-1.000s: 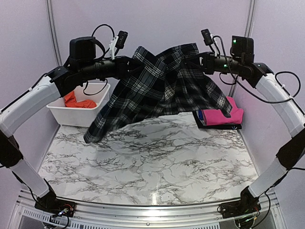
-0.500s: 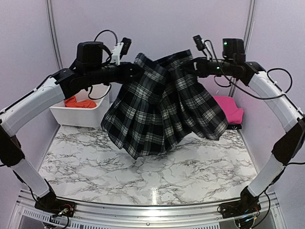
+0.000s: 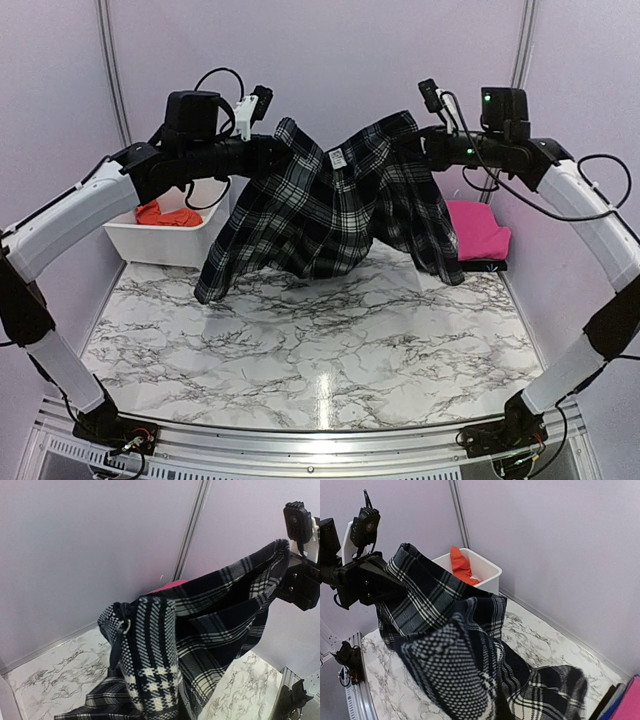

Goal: Fold and stack the mixed laundry pile
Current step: Smooth out the flattened skirt at the center of the board.

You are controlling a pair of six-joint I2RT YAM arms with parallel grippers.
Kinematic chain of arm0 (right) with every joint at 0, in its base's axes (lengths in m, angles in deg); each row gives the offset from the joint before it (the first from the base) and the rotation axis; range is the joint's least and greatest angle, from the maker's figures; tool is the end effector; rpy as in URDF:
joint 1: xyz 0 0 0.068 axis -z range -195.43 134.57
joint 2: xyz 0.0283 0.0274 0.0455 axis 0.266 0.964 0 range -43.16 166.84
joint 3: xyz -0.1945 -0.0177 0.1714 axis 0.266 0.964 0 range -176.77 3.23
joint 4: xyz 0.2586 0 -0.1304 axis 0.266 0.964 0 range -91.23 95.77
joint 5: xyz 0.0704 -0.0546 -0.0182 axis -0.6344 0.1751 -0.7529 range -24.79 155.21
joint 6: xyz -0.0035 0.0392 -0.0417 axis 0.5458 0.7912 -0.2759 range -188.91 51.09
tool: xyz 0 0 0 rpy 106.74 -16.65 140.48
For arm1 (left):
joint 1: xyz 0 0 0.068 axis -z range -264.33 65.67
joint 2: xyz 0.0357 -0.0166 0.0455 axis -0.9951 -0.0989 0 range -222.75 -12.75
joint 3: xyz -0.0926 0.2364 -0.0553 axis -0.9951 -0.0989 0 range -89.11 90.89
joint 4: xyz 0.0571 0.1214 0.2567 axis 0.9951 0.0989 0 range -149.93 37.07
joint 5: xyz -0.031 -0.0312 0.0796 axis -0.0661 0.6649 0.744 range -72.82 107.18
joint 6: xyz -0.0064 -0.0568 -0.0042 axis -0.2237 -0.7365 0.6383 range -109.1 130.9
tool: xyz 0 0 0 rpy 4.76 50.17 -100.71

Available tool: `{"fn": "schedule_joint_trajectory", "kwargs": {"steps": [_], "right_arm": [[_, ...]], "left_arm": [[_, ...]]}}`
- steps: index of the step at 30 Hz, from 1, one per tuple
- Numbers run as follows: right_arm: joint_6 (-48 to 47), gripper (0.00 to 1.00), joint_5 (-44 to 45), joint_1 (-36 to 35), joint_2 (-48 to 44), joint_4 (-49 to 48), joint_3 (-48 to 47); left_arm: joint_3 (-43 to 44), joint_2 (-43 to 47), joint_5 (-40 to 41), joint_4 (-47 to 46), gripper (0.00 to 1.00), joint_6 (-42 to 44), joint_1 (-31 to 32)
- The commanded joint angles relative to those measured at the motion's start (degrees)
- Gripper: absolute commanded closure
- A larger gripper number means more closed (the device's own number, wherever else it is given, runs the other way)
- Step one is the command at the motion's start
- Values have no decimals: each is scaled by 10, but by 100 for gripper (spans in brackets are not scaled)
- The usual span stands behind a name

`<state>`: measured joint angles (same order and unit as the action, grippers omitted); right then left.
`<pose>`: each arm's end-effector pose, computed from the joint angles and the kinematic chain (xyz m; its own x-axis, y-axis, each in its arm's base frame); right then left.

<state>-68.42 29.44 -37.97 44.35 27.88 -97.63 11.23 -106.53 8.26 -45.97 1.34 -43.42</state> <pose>0.3286 0.1621 0.4567 -0.2579 -0.0996 -0.9610 -0.8285 0.5346 0.1669 0.3103 -0.2771 0.4398 -0.2229 -0.0241 -0.9746 0.7364 0.6509 -0.1845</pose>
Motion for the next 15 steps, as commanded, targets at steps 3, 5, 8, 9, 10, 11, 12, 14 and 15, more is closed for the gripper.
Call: {"fn": "schedule_joint_trajectory", "kwargs": {"steps": [3, 5, 8, 9, 10, 11, 12, 14, 15], "right_arm": [[-21, 100, 45, 8, -140, 6, 48], [-10, 100, 36, 7, -189, -2, 80], [18, 100, -5, 4, -252, 6, 120], [26, 100, -21, 3, -268, 14, 134], [37, 100, -41, 1, -280, 21, 143], [48, 100, -52, 1, -291, 27, 155], [61, 100, -59, 1, -298, 27, 170], [87, 100, -38, 2, -306, 21, 209], [97, 100, -14, 5, -306, 20, 228]], "left_arm": [[-68, 122, 2, -17, 100, 11, -9], [-112, 172, -22, -18, 100, 6, -6], [-177, 242, -64, -18, 100, 4, 16], [-195, 261, -71, -18, 100, -2, 25], [-210, 277, -80, -18, 100, -13, 32], [-221, 289, -87, -18, 100, -26, 36], [-230, 297, -91, -18, 100, -39, 39], [-244, 305, -69, -7, 100, -59, 39], [-252, 304, -44, -5, 100, -65, 36]]}}
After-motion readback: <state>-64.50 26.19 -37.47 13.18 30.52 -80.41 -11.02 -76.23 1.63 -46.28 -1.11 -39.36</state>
